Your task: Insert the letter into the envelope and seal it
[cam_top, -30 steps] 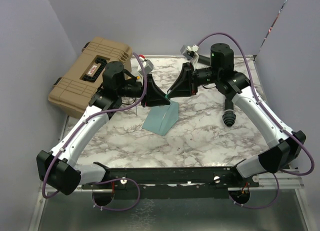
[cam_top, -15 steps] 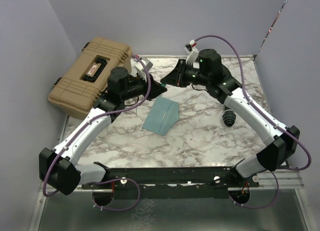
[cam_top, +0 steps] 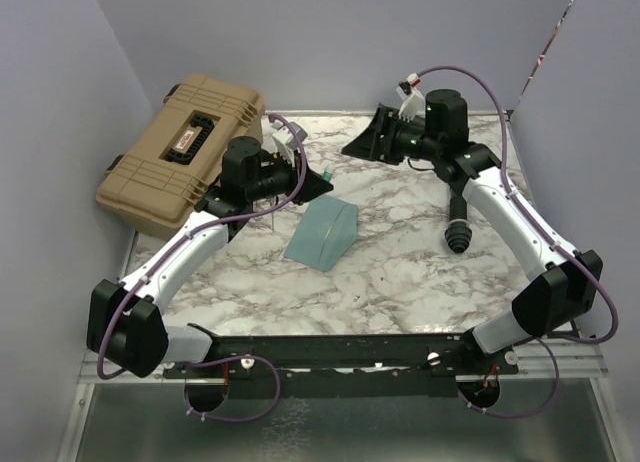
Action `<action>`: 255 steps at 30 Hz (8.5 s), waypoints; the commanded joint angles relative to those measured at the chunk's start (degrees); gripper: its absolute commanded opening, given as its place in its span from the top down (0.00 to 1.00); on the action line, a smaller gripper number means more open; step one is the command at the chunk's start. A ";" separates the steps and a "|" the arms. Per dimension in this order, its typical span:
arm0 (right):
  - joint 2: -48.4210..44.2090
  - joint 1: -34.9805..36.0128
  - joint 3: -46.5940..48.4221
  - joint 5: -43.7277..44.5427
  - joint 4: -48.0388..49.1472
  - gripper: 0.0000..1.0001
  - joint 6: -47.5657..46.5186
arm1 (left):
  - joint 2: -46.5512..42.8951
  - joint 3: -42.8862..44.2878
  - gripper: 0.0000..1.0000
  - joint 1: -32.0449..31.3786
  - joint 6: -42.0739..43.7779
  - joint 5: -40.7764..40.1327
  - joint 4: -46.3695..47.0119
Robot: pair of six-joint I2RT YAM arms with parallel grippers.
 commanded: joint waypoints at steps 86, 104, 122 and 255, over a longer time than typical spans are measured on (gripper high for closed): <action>-10.59 -1.57 -15.68 4.38 28.89 0.99 22.96 | -2.97 -1.74 0.08 2.52 -33.72 -0.34 20.37; -7.49 -2.25 -20.29 -3.35 48.39 0.99 37.35 | 1.90 -6.71 0.23 -0.13 -69.26 -8.27 43.50; -7.35 -2.25 -21.89 -4.84 47.90 0.99 37.50 | 4.25 -8.55 0.70 -0.19 -69.51 -11.23 47.50; 12.35 18.32 -24.99 27.72 23.64 0.99 -29.59 | 16.82 -23.01 1.00 -0.90 -23.95 -13.20 4.82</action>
